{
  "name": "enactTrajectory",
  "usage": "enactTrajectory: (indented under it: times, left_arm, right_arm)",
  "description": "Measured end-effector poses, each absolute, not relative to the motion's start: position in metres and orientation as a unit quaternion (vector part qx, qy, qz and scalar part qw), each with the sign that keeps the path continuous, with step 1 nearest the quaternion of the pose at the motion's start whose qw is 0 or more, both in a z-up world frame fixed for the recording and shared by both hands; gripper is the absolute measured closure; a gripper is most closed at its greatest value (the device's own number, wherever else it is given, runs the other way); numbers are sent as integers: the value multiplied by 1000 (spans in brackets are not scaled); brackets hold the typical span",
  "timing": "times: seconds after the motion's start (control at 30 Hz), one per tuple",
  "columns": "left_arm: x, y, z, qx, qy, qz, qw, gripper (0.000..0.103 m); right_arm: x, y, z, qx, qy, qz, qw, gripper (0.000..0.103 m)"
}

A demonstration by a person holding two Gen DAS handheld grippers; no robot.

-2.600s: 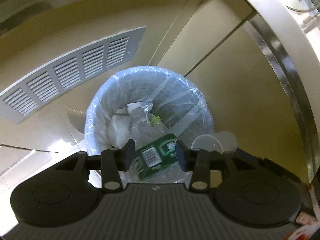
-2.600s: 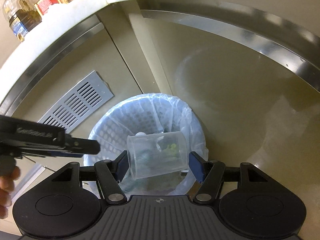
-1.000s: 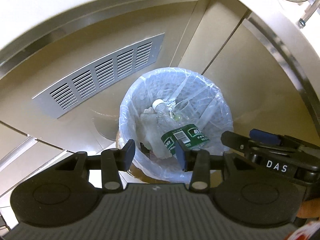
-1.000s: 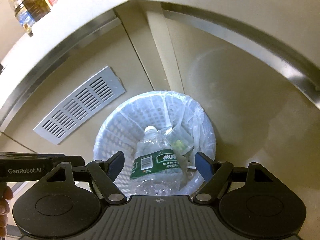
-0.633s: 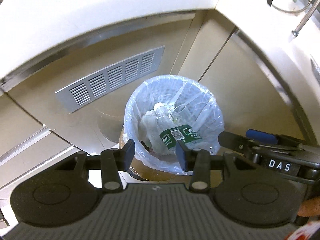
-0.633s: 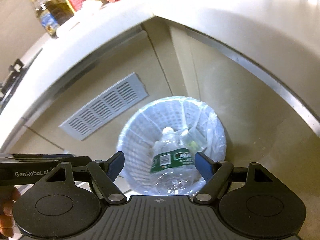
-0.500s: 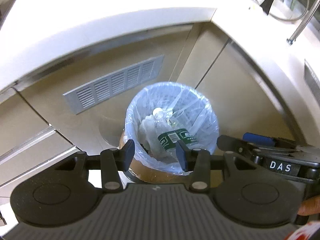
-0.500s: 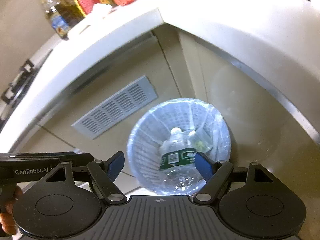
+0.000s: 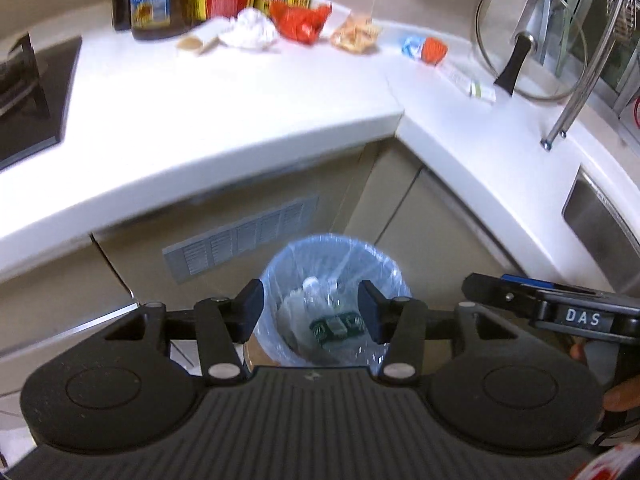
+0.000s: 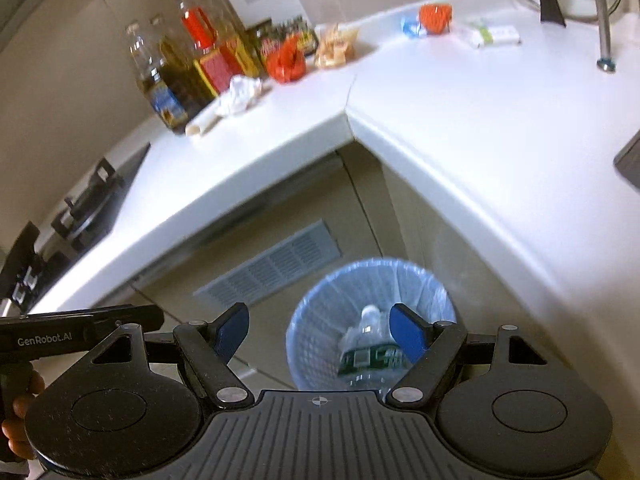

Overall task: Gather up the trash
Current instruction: 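Raise both open grippers from the bin back to the counter, then grasp the white-and-green medicine box with the right gripper while the left reaches the cardboard tube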

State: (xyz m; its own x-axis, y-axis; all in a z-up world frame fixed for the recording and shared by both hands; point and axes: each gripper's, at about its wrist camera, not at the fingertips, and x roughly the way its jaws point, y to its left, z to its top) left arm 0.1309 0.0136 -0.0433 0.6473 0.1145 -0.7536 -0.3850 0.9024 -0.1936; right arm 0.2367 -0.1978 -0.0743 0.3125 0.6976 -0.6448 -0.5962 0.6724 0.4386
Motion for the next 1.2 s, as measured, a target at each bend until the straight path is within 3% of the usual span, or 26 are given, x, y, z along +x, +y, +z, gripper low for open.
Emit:
enactTrajectory:
  times: [0.4, 0.8, 1.2]
  left_arm:
    - [161, 55, -1, -152, 340, 167, 913, 51]
    - [223, 136, 7, -118, 327, 197, 917, 49]
    - [276, 209, 0, -94, 327, 230, 912, 45]
  right_arm:
    - [284, -213, -37, 75, 373, 370, 848, 26]
    - [405, -219, -17, 74, 329, 291, 895, 26]
    - [522, -191, -27, 49, 312, 271, 909, 14]
